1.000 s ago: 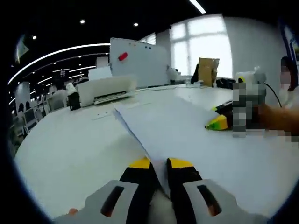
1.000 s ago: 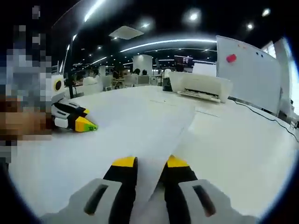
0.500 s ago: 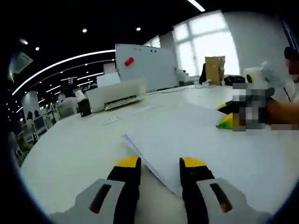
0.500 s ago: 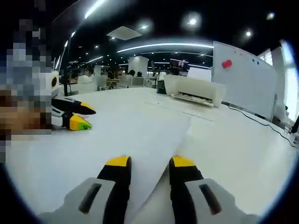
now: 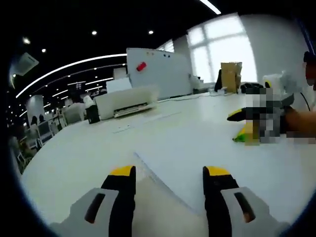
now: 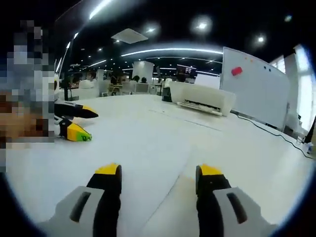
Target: Organize the stack of printing papers by aligning and flattening the scattered papers on the table
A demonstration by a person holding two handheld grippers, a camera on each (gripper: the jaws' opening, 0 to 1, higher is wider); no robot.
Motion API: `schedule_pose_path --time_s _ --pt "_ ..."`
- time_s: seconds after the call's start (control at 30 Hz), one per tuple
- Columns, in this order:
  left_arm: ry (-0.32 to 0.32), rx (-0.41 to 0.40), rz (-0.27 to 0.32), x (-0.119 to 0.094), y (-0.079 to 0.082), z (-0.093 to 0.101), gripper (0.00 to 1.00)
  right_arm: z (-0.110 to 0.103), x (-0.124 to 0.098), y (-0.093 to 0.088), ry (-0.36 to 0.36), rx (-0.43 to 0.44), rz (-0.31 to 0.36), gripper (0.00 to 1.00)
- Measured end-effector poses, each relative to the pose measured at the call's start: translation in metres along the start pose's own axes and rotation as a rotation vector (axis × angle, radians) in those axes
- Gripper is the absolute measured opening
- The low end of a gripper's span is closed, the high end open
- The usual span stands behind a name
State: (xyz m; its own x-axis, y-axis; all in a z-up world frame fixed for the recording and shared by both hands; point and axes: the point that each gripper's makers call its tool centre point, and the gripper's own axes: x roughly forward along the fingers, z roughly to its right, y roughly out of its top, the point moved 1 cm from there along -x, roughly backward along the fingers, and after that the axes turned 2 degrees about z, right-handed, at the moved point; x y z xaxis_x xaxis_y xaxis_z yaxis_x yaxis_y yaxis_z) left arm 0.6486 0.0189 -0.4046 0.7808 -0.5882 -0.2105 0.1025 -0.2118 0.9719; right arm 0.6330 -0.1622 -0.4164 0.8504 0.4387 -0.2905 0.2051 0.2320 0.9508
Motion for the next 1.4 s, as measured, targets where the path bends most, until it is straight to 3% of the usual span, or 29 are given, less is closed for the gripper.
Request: schedule_pose_path --time_s 0.1,0.17,0.23,0.37,0.43,0.5,0.83,1.17,1.4 --pt "-0.009 -0.009 0.040 -0.002 0.006 -0.001 0.62 -0.004 0.000 0.007 0.032 0.039 0.042 0.67" --pt "-0.014 -0.008 0.072 -0.003 0.011 -0.001 0.66 -0.006 -0.001 0.013 0.060 0.077 0.079 0.81" --pt "-0.020 0.000 0.079 -0.003 0.011 0.000 0.71 -0.005 -0.003 0.015 0.058 0.073 0.089 0.88" --pt "-0.034 0.027 0.074 -0.007 0.010 0.004 0.82 -0.003 -0.010 0.017 0.058 0.062 0.108 0.90" --pt "-0.042 0.015 0.096 -0.011 0.013 0.004 0.93 0.005 -0.016 0.028 0.019 0.016 0.177 0.90" --pt "-0.049 -0.014 0.102 -0.015 0.014 0.002 0.97 0.004 -0.023 0.029 0.029 0.035 0.196 0.90" --pt "-0.069 -0.001 0.086 -0.041 0.009 0.009 0.97 0.007 -0.051 0.022 0.030 0.067 0.189 0.90" --pt "-0.059 0.073 0.059 -0.090 0.009 0.012 0.97 0.004 -0.090 0.012 0.053 0.068 0.155 0.90" --pt "-0.050 0.074 0.054 -0.127 0.018 0.015 0.97 0.002 -0.127 0.024 0.045 0.067 0.154 0.90"
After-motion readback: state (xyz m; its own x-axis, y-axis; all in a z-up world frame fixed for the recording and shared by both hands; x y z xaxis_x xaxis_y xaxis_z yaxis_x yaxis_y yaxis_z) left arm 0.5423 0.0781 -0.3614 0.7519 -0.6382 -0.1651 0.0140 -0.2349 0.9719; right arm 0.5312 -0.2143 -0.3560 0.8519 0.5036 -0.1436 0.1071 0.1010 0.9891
